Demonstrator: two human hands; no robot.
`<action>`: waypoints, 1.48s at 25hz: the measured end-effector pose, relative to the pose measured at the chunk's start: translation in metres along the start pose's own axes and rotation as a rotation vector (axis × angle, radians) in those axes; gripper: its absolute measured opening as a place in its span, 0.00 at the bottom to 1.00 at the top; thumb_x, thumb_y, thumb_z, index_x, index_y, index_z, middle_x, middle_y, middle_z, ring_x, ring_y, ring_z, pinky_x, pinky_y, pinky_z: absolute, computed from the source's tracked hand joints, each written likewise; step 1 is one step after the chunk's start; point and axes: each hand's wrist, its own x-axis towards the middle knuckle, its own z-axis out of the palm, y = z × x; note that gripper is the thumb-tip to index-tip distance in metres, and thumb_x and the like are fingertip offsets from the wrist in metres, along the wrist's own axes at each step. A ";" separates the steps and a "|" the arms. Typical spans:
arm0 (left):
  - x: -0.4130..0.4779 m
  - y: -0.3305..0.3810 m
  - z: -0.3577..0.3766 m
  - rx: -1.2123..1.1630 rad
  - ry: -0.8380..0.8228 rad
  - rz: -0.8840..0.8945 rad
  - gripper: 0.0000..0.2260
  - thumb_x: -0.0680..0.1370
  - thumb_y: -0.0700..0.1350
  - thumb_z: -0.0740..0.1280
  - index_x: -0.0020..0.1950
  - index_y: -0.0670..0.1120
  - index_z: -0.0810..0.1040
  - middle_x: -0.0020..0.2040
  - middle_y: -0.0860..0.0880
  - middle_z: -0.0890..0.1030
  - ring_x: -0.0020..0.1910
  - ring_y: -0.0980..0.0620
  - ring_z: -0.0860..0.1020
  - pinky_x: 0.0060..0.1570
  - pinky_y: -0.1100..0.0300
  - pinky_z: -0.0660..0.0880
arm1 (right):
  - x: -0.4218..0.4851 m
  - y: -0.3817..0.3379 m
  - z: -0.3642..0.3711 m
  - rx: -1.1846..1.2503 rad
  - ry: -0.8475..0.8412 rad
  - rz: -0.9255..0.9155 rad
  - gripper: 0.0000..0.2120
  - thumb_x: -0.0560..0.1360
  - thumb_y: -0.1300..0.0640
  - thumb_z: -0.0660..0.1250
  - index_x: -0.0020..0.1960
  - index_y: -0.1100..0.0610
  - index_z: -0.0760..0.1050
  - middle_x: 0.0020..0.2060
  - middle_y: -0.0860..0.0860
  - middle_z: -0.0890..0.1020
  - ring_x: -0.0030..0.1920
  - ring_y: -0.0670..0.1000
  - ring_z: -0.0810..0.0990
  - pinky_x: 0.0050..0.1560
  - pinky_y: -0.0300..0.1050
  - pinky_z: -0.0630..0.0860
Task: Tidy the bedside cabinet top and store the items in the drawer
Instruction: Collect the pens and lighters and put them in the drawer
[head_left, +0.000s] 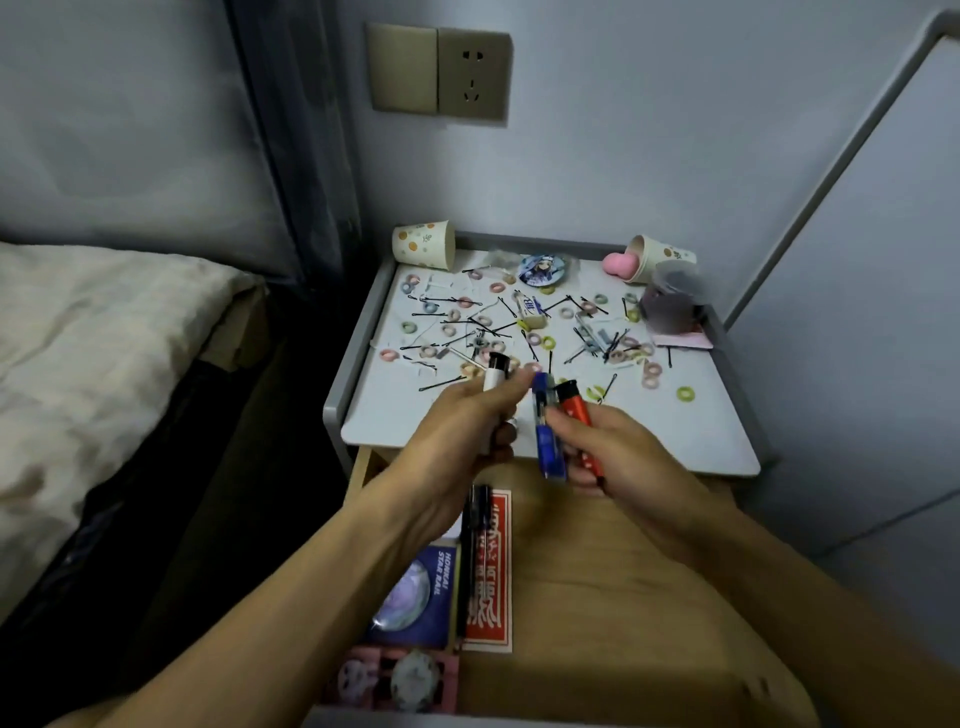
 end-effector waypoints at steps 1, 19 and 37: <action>-0.005 -0.006 0.004 0.002 -0.038 -0.008 0.10 0.78 0.48 0.69 0.53 0.42 0.79 0.34 0.50 0.71 0.32 0.53 0.67 0.35 0.59 0.65 | -0.005 0.005 0.004 0.006 -0.019 -0.009 0.11 0.82 0.52 0.59 0.42 0.54 0.70 0.28 0.46 0.69 0.26 0.45 0.64 0.28 0.37 0.61; 0.003 -0.026 0.004 -0.232 -0.084 -0.062 0.12 0.79 0.48 0.67 0.54 0.41 0.82 0.50 0.44 0.81 0.37 0.55 0.71 0.29 0.67 0.66 | 0.006 0.030 -0.004 -0.088 0.252 -0.115 0.07 0.78 0.56 0.66 0.55 0.54 0.77 0.38 0.52 0.84 0.34 0.47 0.80 0.35 0.43 0.73; -0.003 -0.021 -0.006 0.069 0.141 0.074 0.12 0.79 0.44 0.67 0.53 0.35 0.81 0.37 0.44 0.80 0.37 0.47 0.77 0.40 0.58 0.73 | 0.003 0.032 0.012 -0.258 0.230 -0.149 0.05 0.75 0.52 0.70 0.47 0.54 0.80 0.41 0.48 0.83 0.42 0.45 0.82 0.43 0.40 0.77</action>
